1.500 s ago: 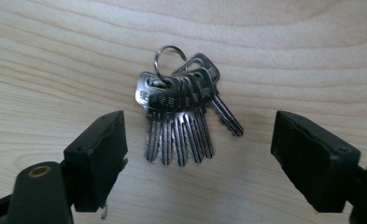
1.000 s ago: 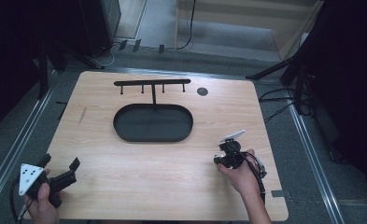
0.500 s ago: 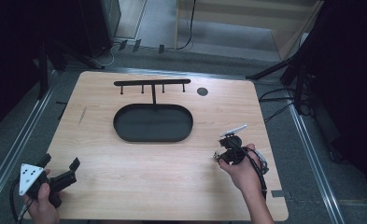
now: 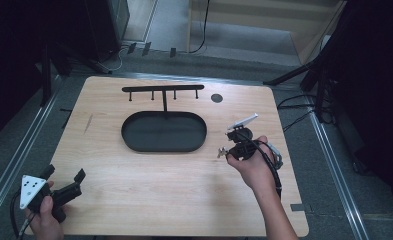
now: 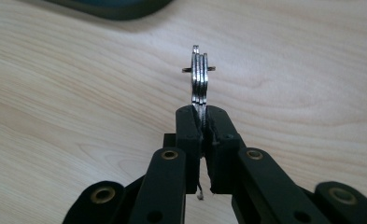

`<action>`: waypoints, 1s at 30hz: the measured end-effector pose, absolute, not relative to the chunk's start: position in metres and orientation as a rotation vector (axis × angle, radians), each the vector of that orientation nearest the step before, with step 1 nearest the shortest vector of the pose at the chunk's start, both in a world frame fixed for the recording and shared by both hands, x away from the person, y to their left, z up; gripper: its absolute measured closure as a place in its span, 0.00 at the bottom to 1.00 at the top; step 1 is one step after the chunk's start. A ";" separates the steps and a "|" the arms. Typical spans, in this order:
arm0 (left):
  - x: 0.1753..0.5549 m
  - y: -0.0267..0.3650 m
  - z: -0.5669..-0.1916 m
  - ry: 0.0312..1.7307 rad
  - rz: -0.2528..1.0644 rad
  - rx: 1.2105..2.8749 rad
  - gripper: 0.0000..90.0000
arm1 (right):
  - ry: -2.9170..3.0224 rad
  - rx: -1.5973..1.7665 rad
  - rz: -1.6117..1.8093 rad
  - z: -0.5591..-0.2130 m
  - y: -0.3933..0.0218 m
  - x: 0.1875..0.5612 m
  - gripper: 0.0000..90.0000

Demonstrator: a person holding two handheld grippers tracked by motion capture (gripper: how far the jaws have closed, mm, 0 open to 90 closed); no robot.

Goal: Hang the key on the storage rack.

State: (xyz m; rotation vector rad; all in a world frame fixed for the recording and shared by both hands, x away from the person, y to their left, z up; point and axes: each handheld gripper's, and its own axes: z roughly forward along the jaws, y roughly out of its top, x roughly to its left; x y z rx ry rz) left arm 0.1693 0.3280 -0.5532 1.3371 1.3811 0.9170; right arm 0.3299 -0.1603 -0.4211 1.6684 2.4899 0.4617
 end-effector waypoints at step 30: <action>0.171 0.329 -0.553 1.380 0.899 1.338 0.01 | 2.495 1.551 0.539 -0.346 -0.085 0.382 0.95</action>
